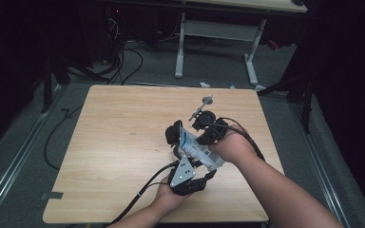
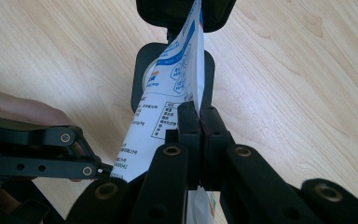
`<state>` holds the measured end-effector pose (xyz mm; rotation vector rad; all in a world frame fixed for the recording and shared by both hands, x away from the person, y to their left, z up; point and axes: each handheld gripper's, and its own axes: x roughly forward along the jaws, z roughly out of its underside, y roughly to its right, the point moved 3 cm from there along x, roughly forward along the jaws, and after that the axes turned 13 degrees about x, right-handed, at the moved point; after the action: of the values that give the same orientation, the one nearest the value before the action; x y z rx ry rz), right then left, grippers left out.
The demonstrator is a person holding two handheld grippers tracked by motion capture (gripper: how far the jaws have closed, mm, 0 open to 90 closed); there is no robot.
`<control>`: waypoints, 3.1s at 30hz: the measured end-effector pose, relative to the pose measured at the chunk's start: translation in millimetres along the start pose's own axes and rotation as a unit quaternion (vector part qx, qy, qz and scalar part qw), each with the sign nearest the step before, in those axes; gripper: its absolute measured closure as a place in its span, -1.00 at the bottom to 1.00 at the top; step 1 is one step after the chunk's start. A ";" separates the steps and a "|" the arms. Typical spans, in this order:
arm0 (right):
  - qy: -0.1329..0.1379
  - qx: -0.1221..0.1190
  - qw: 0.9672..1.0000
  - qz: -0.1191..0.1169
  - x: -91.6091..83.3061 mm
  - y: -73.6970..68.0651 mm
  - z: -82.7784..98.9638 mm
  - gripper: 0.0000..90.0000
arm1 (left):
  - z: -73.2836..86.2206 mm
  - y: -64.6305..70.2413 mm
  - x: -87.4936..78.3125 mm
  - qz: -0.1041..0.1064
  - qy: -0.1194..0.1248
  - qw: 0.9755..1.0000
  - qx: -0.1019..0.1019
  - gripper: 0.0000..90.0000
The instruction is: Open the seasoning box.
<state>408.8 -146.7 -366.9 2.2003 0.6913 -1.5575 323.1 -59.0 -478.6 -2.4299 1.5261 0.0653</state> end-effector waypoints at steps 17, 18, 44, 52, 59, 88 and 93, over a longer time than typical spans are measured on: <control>0.002 -0.004 1.000 -0.002 0.5 0.3 -0.9 0.99 | -0.5 -0.6 -0.9 -0.001 0.001 1.000 0.000 0.18; 0.002 -0.006 1.000 -0.002 0.5 0.4 -1.2 0.99 | -0.5 -0.6 -1.0 -0.001 0.001 1.000 0.000 0.18; 0.003 -0.006 1.000 -0.004 1.6 0.4 -1.2 0.99 | -0.8 -0.5 -1.7 0.000 0.001 1.000 0.001 0.18; 0.002 -0.005 1.000 -0.003 1.9 1.0 -1.2 0.99 | -0.5 -0.9 -1.3 0.000 0.001 1.000 0.000 0.18; 0.002 -0.004 1.000 -0.002 3.0 0.7 -1.5 0.99 | -0.2 -1.3 -1.2 -0.001 0.000 1.000 0.000 0.18; 0.011 -0.001 1.000 -0.002 0.1 2.4 0.5 0.99 | 4.7 -1.2 -0.9 -0.004 -0.008 1.000 0.010 0.20; 0.011 -0.004 1.000 0.000 -0.8 3.0 2.2 0.99 | 7.6 0.1 -1.3 -0.003 -0.013 1.000 0.013 0.20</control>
<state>408.5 -150.5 -366.9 2.2144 0.7015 -1.5310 323.2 -56.0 -485.7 -2.4036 1.4996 0.0746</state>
